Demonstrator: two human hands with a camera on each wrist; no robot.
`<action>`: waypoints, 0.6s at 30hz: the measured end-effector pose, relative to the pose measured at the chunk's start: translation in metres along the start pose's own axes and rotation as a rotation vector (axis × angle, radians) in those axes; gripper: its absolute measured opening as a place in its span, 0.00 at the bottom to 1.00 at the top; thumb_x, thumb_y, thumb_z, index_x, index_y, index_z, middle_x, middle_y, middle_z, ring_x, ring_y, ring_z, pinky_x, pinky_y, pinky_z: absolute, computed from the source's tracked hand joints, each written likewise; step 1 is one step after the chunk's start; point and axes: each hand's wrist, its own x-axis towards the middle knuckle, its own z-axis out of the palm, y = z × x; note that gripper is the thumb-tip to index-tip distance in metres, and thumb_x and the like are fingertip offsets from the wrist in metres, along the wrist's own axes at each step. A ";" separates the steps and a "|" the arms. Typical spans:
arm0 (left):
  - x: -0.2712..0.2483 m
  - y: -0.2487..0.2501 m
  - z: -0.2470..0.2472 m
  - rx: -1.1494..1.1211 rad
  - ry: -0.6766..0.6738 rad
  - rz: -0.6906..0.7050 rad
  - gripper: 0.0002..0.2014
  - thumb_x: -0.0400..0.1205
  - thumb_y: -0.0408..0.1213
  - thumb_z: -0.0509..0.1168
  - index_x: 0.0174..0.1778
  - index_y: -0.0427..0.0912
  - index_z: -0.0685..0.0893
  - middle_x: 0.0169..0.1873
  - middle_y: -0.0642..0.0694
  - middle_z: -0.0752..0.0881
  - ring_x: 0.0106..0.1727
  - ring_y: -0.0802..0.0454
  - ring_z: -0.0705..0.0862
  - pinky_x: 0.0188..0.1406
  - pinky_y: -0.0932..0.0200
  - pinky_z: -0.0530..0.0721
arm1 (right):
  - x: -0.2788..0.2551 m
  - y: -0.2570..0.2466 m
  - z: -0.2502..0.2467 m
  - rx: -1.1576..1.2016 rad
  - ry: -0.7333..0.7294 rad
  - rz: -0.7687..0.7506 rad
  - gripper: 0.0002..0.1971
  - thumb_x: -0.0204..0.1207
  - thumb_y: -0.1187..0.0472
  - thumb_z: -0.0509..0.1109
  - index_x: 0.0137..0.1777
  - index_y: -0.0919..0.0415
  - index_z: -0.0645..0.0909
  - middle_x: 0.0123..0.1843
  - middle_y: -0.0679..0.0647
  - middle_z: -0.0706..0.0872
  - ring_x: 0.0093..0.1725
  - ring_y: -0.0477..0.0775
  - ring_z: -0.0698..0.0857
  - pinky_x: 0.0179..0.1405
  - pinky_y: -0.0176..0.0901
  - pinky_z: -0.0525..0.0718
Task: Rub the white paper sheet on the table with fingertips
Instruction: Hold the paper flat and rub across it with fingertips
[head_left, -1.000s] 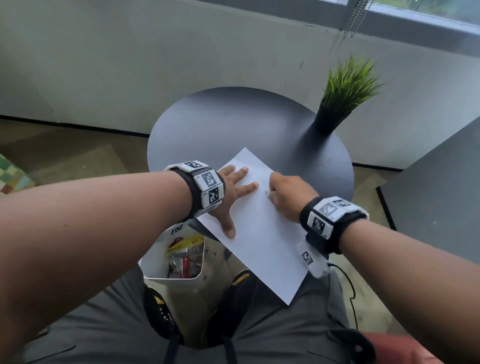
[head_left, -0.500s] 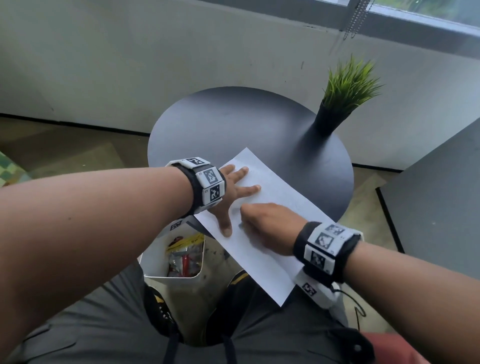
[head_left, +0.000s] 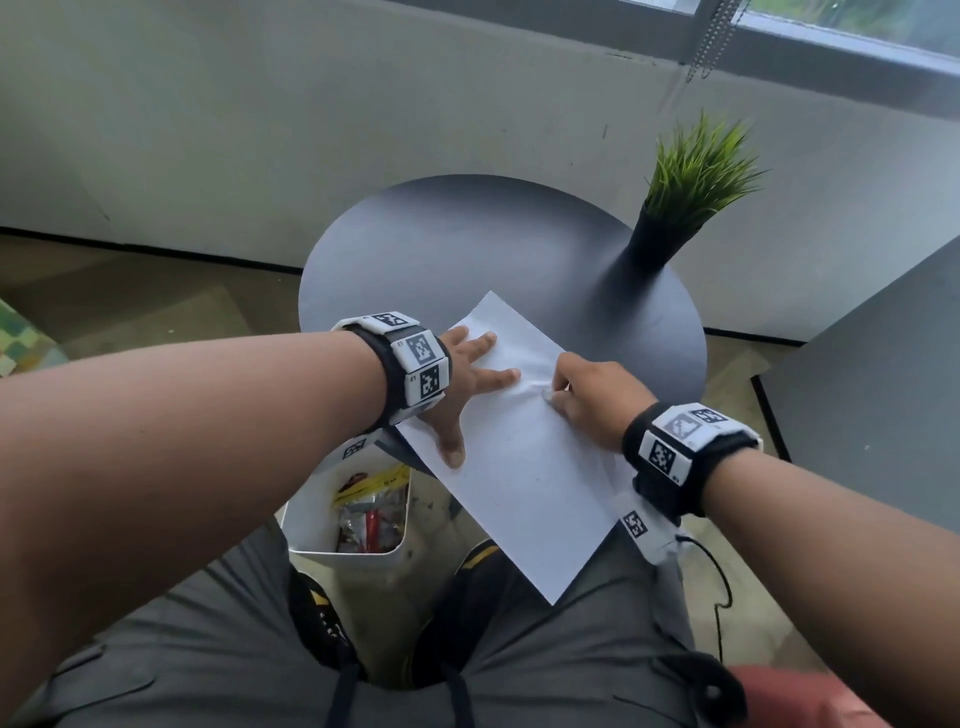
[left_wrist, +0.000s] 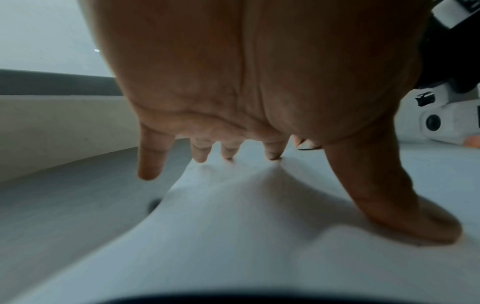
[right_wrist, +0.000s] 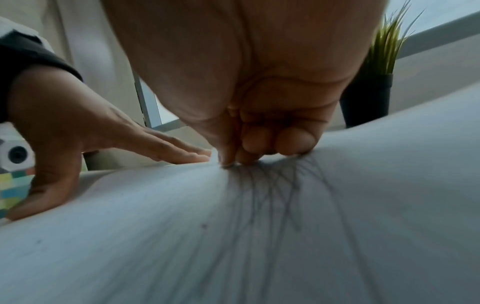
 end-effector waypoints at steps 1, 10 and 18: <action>-0.001 0.001 -0.003 0.012 0.011 -0.007 0.65 0.62 0.66 0.79 0.85 0.68 0.38 0.86 0.47 0.31 0.87 0.39 0.34 0.81 0.25 0.52 | 0.003 0.002 -0.001 -0.002 0.001 0.024 0.10 0.80 0.47 0.62 0.48 0.53 0.72 0.47 0.56 0.82 0.46 0.62 0.82 0.47 0.53 0.83; 0.000 0.013 0.020 -0.103 0.130 -0.029 0.69 0.60 0.80 0.69 0.87 0.55 0.37 0.87 0.46 0.34 0.87 0.40 0.37 0.84 0.33 0.52 | -0.004 -0.015 0.001 -0.058 0.019 -0.049 0.08 0.82 0.53 0.58 0.51 0.58 0.68 0.44 0.56 0.80 0.43 0.64 0.80 0.39 0.50 0.79; -0.002 0.006 0.016 -0.089 0.070 -0.011 0.66 0.61 0.75 0.73 0.83 0.67 0.32 0.86 0.48 0.30 0.86 0.37 0.34 0.81 0.26 0.53 | -0.012 -0.019 -0.003 -0.090 -0.076 -0.185 0.08 0.81 0.52 0.61 0.51 0.56 0.73 0.50 0.56 0.84 0.49 0.62 0.82 0.44 0.48 0.79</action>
